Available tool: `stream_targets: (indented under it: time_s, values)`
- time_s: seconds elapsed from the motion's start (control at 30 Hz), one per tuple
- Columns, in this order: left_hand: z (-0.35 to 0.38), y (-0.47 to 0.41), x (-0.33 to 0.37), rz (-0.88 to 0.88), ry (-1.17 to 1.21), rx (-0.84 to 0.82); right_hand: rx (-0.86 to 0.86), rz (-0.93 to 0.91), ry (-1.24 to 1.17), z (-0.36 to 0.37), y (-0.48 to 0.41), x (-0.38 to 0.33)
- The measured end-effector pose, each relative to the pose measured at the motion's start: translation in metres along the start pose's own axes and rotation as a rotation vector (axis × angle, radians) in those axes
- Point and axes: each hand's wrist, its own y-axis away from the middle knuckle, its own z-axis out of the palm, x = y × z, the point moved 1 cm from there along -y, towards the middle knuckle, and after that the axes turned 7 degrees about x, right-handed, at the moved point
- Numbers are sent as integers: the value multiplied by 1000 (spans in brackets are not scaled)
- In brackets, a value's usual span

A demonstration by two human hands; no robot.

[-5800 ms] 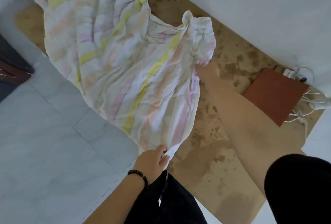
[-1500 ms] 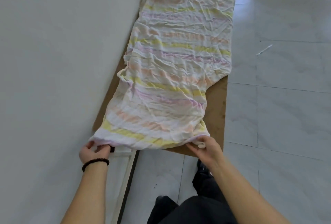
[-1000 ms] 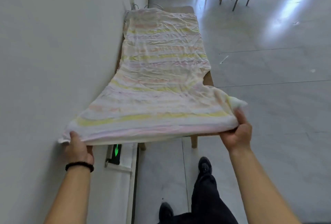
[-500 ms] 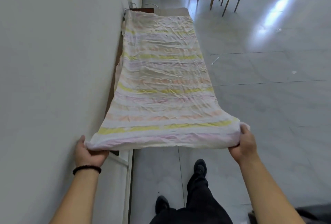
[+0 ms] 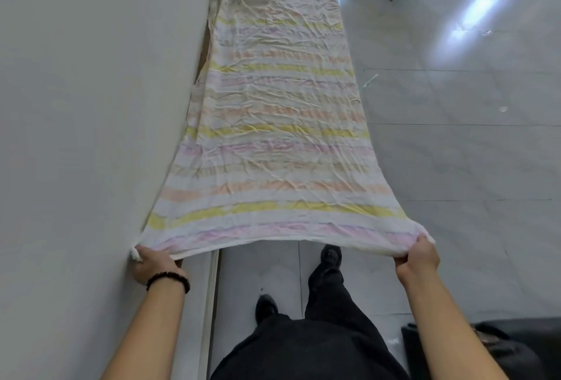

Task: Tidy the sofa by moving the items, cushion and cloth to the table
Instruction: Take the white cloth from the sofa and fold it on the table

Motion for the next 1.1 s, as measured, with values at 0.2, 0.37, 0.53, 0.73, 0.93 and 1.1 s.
stream_targets:
  time_s: [0.2, 0.37, 0.53, 0.73, 0.93, 1.1]
  values:
    - [12, 17, 20, 13, -27, -13, -96, -195, 83, 16, 13, -22]
    - [54, 53, 67, 159, -1, -137, -216, -357, 126, 51, 17, -61]
    - [120, 57, 126, 192, -42, -272, -303, -408, 155, 99, -7, -115]
    - [200, 112, 172, 239, -89, -433, -643, -639, 645, 175, -47, -182]
    - [310, 166, 171, 274, -121, -486, -604, -1186, 1069, 285, -116, -239]
    - [398, 233, 168, 270, -161, -376, -688, -1032, 1198, 373, -175, -296]
